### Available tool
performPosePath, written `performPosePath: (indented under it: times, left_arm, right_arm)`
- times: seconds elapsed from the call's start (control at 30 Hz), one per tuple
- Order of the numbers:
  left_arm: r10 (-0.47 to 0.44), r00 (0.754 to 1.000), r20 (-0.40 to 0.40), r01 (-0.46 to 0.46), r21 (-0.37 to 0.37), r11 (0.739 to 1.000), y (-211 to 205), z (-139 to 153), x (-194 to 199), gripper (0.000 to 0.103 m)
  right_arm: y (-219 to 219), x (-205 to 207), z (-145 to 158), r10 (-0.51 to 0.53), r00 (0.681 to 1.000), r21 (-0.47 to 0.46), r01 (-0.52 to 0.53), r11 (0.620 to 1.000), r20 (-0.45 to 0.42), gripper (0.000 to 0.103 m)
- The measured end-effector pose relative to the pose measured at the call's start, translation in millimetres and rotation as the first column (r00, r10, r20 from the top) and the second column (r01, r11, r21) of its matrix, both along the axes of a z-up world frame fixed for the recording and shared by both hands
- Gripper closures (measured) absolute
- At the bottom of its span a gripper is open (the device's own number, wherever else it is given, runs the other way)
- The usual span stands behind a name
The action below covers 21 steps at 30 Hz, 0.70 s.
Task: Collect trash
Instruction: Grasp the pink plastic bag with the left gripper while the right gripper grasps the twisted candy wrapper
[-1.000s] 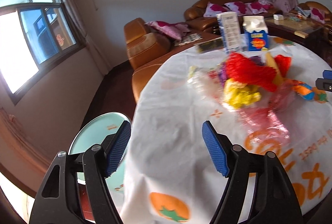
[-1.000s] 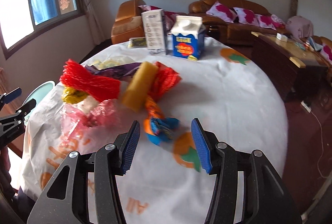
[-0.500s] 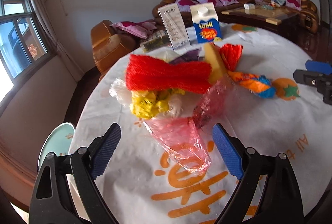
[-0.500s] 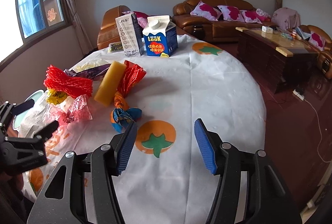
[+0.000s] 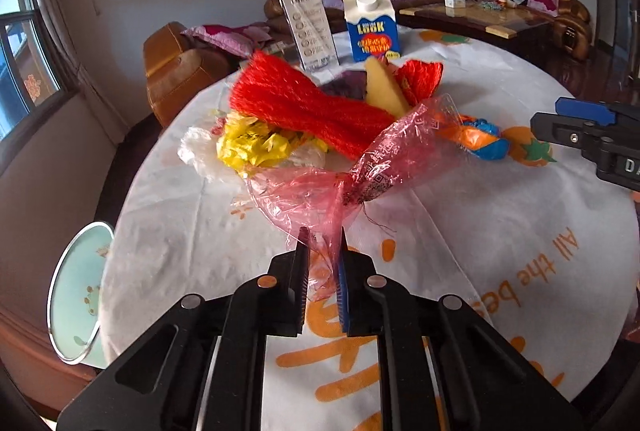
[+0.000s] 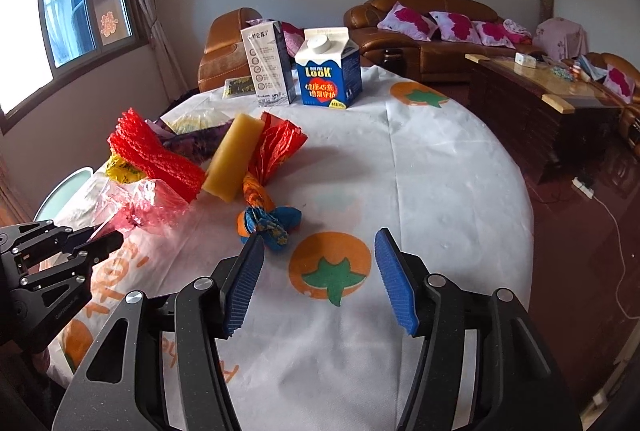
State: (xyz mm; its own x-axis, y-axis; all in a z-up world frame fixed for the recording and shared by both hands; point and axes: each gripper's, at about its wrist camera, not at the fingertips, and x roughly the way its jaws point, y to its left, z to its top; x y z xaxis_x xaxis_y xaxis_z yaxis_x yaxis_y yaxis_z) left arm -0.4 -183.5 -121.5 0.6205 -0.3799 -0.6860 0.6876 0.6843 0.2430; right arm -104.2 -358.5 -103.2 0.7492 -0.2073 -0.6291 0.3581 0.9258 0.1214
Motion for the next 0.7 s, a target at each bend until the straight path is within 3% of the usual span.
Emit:
performPosePath:
  times: [0.33,0.53,0.57,0.6,0.7]
  left_arm:
    - [0.103,0.983,0.152,-0.098,-0.039,0.994,51.8,41.5,-0.5,0.092]
    - [0.235,0.962,0.139,-0.231,-0.050,0.972,90.3,39.9,31.2,0.092]
    - [0.246,0.960,0.134,-0.241,-0.051,0.969,93.3,39.0,34.7,0.092]
    - [0.261,0.957,0.125,-0.256,-0.052,0.965,99.0,37.1,39.3,0.092]
    - [0.283,0.953,0.109,-0.278,-0.061,0.959,110.2,34.9,45.2,0.092]
  right_arm:
    - [15.2,34.5,6.5,0.066,0.997,-0.019,-0.067,0.998,-0.042,0.045]
    - [15.6,72.1,-8.2,0.105,0.981,0.000,-0.106,0.994,-0.166,0.045]
    - [15.0,74.8,-11.3,0.111,0.977,0.010,-0.111,0.994,-0.181,0.052]
    - [14.1,78.3,-15.8,0.117,0.971,0.022,-0.115,0.993,-0.207,0.068]
    - [10.5,78.9,-21.2,0.132,0.966,0.057,-0.122,0.991,-0.221,0.081]
